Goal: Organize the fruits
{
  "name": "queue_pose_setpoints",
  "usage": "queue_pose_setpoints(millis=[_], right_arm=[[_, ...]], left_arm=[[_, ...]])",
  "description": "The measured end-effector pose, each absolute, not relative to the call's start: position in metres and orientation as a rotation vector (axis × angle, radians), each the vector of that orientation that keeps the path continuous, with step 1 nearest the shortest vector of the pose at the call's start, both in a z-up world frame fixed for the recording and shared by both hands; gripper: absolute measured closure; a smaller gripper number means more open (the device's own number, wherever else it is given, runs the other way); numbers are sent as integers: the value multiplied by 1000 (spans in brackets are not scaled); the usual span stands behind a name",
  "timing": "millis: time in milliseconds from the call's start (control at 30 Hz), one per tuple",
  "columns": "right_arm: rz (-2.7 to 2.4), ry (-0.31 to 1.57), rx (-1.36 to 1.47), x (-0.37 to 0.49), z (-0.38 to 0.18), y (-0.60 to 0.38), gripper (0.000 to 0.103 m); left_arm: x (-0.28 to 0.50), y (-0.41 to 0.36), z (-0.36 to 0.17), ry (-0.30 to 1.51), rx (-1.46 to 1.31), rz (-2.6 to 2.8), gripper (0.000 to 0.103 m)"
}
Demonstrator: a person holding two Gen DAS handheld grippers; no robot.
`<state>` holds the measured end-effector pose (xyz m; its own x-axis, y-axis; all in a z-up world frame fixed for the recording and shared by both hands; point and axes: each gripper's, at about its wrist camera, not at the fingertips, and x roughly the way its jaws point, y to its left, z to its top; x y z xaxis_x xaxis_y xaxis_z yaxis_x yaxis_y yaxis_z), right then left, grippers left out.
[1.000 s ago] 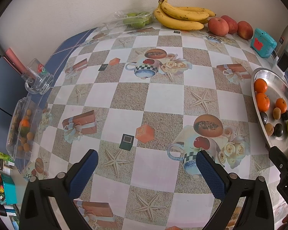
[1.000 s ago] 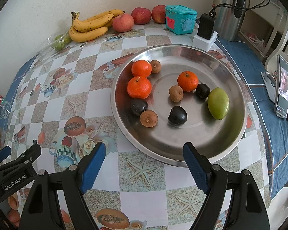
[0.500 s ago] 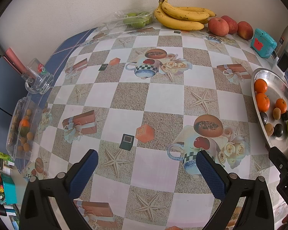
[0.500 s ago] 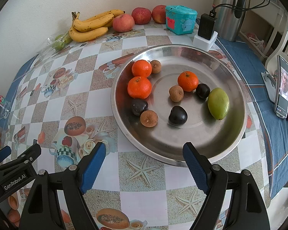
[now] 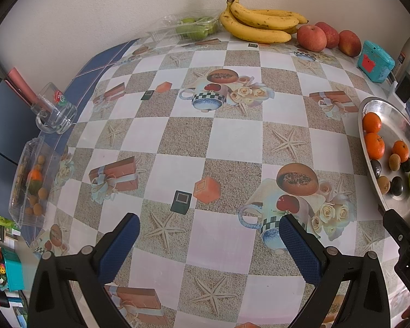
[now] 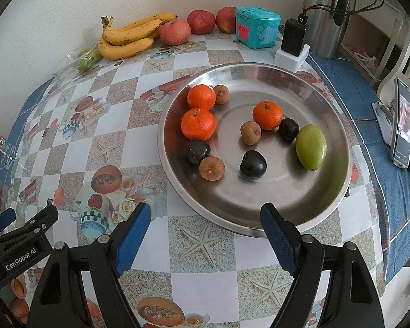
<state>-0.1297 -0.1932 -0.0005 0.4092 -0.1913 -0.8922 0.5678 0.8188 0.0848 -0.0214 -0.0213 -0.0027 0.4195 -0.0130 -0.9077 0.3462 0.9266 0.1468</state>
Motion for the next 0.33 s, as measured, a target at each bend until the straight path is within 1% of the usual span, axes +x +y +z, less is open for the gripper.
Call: queue_pose_setpoints(millis=[333], right_arm=[[-495, 1048, 409, -129, 0, -194, 20]], left_arm=[[-26, -22, 2, 1090, 318, -268, 0]])
